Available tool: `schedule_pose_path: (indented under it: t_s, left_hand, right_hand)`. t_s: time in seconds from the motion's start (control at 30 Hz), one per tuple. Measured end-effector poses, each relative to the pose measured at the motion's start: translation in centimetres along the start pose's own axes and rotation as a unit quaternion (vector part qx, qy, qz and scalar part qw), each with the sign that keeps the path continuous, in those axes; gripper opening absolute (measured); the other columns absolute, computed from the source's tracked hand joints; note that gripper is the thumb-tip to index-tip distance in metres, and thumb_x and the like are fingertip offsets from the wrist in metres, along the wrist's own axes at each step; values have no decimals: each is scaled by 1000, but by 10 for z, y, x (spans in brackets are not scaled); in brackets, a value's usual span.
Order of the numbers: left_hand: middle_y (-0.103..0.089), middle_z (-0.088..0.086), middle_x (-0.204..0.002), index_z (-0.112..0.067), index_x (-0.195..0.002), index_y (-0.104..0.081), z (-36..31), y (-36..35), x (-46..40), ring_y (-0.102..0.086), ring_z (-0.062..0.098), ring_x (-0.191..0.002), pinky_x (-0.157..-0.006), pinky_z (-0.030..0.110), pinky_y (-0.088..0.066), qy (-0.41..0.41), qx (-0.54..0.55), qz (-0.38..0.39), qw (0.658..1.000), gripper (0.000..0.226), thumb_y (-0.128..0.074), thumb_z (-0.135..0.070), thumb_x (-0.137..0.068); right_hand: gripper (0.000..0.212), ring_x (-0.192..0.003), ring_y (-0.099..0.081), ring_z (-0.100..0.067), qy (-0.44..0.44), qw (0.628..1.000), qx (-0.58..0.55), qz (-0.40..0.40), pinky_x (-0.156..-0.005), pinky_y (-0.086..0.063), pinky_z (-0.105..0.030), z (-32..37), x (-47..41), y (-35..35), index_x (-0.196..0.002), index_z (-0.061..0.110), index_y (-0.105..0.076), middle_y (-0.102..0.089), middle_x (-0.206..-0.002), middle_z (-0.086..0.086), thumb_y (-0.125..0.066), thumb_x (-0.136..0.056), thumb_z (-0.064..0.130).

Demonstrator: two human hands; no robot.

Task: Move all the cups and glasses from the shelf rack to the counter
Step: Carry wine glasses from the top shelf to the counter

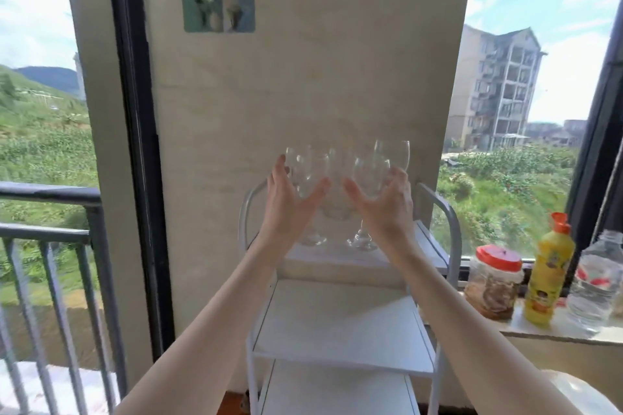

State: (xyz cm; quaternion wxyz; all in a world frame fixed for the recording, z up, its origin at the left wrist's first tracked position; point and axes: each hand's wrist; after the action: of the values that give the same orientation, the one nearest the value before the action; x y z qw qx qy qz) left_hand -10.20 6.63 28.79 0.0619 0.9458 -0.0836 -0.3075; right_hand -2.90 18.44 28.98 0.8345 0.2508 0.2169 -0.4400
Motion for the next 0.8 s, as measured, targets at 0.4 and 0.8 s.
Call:
schedule_pose_path:
  t_s: [0.4, 0.8]
  left_hand:
    - [-54, 6, -112, -13, -132, -34, -22, 10, 15, -62, 12, -74, -74, 36, -54, 21, 154, 26, 988, 65, -69, -29, -79]
    - [-68, -1, -88, -29, -99, -64, -91, -15, 146, -65, 21, -83, -64, 25, -53, 38, 329, 335, 882, 70, -78, -66, -40]
  right_hand:
    - [68, -83, -57, 1, 27, 997, -58, -40, -71, -41, -6, 15, 25, 16, -128, 14, -40, -57, -104, -1, -71, -74, 43]
    - [79, -91, -61, -7, -18, 989, -96, -112, -67, -49, -16, 35, 150, 160, -128, 23, -38, -58, -105, 3, -63, -60, 54]
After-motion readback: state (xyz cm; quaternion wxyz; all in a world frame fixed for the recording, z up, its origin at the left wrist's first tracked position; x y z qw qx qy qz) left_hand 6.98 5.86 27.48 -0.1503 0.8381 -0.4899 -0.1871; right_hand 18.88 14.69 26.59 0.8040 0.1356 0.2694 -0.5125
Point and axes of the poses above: each hand's wrist, its own x-axis away from the middle knuckle, its own y-axis out of the back of the hand, z = x × y
